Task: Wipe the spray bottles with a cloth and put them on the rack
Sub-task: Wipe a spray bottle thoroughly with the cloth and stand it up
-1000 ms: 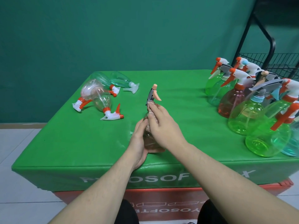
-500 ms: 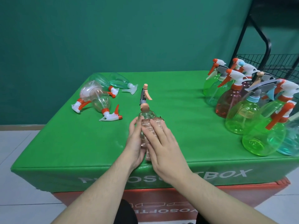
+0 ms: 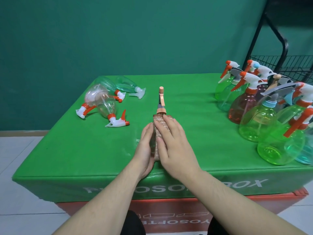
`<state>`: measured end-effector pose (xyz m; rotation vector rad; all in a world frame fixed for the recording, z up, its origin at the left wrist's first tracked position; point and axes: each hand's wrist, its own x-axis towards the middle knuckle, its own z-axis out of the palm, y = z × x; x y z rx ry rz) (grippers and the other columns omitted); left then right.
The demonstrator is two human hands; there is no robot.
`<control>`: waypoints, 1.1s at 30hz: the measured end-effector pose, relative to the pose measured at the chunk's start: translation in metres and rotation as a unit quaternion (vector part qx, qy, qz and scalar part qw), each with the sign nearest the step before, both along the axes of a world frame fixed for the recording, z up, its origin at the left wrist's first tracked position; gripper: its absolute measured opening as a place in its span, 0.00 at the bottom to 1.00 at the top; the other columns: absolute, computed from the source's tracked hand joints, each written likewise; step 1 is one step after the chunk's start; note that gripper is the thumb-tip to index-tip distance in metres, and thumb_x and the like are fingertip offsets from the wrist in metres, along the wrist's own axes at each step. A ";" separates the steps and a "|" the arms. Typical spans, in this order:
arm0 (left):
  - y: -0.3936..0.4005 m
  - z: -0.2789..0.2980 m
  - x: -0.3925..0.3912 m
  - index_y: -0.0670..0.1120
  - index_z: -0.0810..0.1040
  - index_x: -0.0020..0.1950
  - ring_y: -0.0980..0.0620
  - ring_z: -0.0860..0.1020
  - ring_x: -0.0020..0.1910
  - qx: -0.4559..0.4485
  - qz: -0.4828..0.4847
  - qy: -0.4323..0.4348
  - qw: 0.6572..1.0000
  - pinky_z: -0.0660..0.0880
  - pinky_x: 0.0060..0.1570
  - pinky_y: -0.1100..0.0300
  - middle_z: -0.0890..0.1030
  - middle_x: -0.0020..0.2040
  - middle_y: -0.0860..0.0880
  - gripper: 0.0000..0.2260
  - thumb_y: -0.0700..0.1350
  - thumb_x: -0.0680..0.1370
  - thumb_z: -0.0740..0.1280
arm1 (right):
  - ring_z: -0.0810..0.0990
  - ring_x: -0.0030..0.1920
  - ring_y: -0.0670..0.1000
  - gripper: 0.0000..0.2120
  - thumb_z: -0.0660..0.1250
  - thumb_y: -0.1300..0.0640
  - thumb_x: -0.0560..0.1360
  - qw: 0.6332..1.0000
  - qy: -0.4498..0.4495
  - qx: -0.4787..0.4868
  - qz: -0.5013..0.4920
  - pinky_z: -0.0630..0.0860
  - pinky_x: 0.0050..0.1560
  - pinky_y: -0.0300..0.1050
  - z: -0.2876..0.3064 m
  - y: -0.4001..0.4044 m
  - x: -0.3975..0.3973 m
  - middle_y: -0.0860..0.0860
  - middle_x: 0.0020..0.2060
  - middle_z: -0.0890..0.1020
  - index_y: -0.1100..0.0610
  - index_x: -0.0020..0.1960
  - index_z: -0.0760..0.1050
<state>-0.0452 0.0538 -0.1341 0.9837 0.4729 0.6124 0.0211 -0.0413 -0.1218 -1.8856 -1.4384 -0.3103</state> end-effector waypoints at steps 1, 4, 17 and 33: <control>0.000 0.000 0.000 0.50 0.73 0.73 0.50 0.84 0.57 0.007 -0.003 0.005 1.000 0.81 0.50 0.54 0.84 0.63 0.47 0.18 0.54 0.85 0.59 | 0.62 0.77 0.56 0.24 0.52 0.51 0.83 1.000 0.022 0.002 0.003 0.58 0.79 0.53 0.004 0.003 0.003 0.55 0.77 0.65 0.56 0.77 0.68; 0.000 0.000 -0.001 0.52 0.74 0.72 0.52 0.85 0.49 0.007 -0.007 0.011 1.000 0.82 0.41 0.54 0.85 0.58 0.49 0.17 0.54 0.85 0.59 | 0.62 0.77 0.50 0.26 0.52 0.48 0.82 0.995 0.097 -0.023 0.009 0.58 0.78 0.47 0.016 0.012 0.013 0.50 0.78 0.64 0.53 0.78 0.66; -0.003 0.003 -0.004 0.51 0.74 0.68 0.52 0.85 0.44 -0.031 0.026 0.000 0.999 0.80 0.37 0.54 0.86 0.53 0.50 0.14 0.55 0.85 0.58 | 0.67 0.74 0.51 0.26 0.49 0.46 0.82 0.991 0.119 -0.055 -0.010 0.64 0.75 0.49 0.019 0.019 0.002 0.49 0.77 0.66 0.51 0.78 0.66; -0.003 0.003 -0.004 0.47 0.68 0.74 0.36 0.81 0.62 -0.055 0.054 -0.041 0.996 0.73 0.69 0.39 0.84 0.61 0.38 0.35 0.54 0.71 0.75 | 0.50 0.82 0.51 0.26 0.51 0.48 0.84 0.998 0.011 -0.063 0.001 0.59 0.77 0.65 -0.025 -0.028 -0.015 0.48 0.82 0.53 0.46 0.81 0.56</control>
